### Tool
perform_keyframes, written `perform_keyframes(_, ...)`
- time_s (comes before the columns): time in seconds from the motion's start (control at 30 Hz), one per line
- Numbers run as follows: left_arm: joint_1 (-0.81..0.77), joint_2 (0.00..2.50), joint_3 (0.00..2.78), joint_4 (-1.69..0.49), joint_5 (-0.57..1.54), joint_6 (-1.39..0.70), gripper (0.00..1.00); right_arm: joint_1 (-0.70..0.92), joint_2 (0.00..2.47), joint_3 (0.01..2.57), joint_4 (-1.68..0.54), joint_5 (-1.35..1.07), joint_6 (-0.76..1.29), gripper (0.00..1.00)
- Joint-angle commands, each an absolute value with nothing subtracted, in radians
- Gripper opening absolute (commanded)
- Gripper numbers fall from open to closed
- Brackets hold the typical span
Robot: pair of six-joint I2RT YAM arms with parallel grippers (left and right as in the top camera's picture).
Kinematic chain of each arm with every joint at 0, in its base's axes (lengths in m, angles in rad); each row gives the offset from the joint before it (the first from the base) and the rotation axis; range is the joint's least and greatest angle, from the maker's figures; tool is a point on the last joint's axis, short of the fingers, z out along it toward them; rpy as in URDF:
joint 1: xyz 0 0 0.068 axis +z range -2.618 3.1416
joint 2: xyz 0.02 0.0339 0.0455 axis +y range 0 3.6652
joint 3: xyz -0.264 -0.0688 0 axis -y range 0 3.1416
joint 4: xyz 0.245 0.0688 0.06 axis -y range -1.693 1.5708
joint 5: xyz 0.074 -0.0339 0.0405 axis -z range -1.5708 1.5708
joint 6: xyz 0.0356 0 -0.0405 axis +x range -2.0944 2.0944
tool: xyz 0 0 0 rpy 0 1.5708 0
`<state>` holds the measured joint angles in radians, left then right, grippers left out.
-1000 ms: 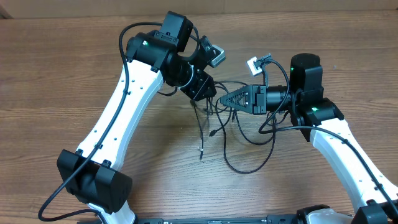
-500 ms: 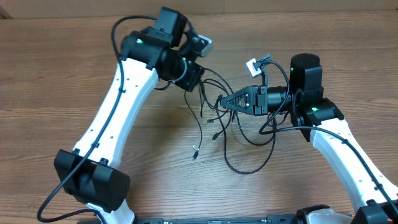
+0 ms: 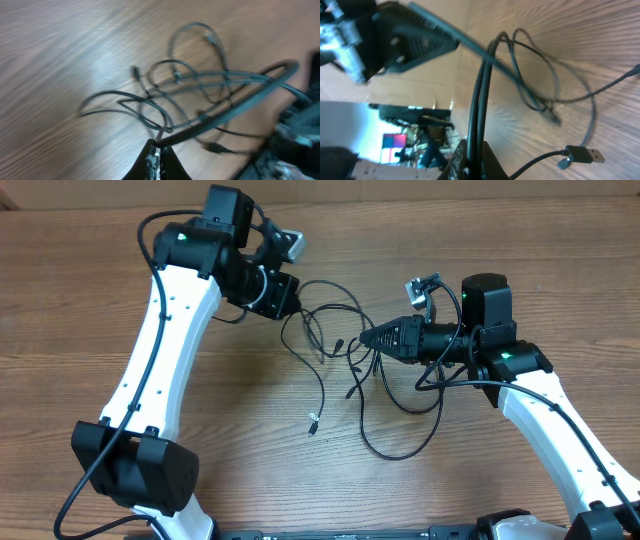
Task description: Untangle cables
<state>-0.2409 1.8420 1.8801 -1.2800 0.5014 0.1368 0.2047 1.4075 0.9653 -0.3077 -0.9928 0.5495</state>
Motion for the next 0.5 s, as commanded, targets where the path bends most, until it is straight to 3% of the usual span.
perform_keyframes(0.0, -0.303, 1.811, 1.893, -1.286, 0.657, 0.206, 0.04, 0.223, 1.403, 0.976, -0.305, -0.928, 0.541, 0.04)
perform_keyframes(0.47, -0.477, 1.811, 1.893, -1.365, 0.645, 0.299, 0.04, 0.254, 1.403, 0.976, -0.283, -0.723, 0.524, 0.04)
